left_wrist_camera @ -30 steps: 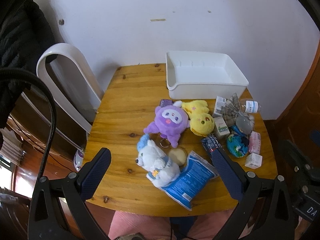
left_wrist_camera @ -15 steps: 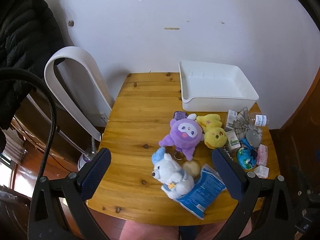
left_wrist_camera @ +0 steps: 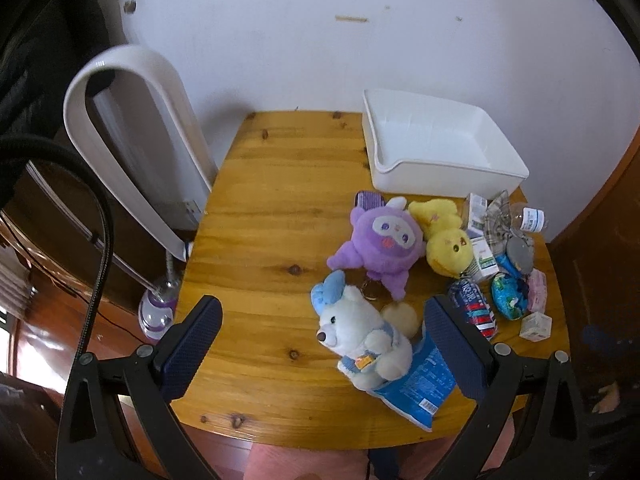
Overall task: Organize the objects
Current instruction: 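Grasp the white plush bear with the left tool while the right tool grasps the blue bag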
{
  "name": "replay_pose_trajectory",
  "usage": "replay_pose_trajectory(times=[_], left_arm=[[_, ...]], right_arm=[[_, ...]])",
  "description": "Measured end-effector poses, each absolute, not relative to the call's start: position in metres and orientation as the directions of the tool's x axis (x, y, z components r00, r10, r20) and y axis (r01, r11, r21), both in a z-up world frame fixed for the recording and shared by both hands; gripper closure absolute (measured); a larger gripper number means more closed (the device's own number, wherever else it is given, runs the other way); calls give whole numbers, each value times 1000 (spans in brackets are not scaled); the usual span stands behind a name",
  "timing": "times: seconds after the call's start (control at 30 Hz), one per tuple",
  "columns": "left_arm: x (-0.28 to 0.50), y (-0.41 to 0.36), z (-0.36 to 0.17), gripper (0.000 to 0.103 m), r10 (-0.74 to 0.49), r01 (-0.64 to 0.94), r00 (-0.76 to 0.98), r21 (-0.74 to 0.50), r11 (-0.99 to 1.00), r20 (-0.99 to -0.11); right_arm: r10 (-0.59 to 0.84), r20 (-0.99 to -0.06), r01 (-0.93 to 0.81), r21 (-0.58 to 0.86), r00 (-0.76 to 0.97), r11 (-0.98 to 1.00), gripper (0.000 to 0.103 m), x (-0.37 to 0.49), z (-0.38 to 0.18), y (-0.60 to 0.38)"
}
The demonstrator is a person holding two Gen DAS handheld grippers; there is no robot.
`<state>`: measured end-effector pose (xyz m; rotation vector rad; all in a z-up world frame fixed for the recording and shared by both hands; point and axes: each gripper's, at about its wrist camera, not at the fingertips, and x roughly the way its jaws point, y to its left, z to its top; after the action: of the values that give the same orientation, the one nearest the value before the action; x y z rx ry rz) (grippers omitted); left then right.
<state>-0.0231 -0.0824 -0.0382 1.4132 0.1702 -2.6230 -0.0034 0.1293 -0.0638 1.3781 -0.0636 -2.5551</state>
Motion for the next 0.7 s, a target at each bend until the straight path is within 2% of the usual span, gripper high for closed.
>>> replay_pose_trajectory(times=[0.33, 0.7], left_arm=[[-44, -83, -91, 2, -20, 232, -461, -99, -968, -887], [-69, -86, -145, 2, 43, 314, -374, -170, -934, -927]], right_arm=[[-276, -884, 58, 275, -377, -960, 0, -24, -137, 127], [-325, -903, -14, 342, -280, -940, 0, -35, -179, 122]])
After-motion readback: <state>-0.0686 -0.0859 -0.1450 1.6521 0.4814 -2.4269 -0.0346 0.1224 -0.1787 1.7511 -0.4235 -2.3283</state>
